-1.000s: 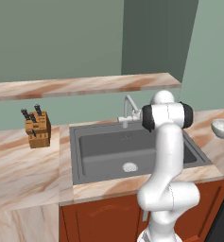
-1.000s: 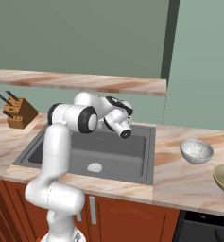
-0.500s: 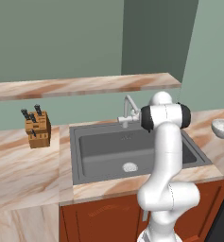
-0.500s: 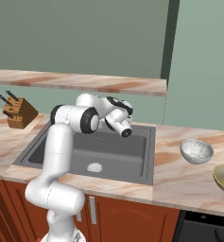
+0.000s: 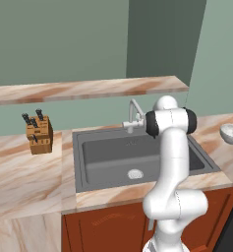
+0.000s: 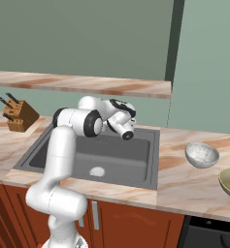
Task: Rinse each bowl for a few seconds and place them down in the sink or on the counter.
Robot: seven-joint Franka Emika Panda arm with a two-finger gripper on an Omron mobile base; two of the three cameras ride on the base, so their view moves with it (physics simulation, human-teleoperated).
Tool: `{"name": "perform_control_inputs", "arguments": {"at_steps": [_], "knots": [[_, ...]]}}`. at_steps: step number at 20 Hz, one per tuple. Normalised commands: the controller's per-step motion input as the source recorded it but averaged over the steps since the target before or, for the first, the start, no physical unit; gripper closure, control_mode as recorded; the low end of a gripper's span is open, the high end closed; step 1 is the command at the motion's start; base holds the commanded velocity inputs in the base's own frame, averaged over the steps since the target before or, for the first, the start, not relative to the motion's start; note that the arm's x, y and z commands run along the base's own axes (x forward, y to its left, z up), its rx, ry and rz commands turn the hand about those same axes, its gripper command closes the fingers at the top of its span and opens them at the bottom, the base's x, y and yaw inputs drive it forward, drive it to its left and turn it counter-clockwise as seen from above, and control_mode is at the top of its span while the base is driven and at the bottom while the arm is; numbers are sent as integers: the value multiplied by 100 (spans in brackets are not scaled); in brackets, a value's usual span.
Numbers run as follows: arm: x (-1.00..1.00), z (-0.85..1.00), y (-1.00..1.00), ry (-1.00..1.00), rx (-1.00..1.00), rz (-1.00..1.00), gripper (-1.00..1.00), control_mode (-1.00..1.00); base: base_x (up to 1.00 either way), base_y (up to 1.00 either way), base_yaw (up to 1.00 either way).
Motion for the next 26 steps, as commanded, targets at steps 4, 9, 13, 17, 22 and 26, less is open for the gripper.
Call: {"name": "perform_control_inputs", "arguments": {"at_steps": [4, 9, 13, 17, 22, 26], "knots": [[0, -14, -75, 5, 5, -9, -100, -100, 0, 0, 0], [-9, -23, -75, 5, 6, -3, -100, -100, 0, 0, 0], [-19, -23, -82, 3, 7, 0, -100, -100, 0, 0, 0], [-20, -27, -83, 4, 8, 0, -100, -100, 0, 0, 0], [-16, -2, -67, 6, 10, 1, -100, -100, 0, 0, 0], [-18, 52, -36, 12, 12, 0, -100, -100, 0, 0, 0]]}}
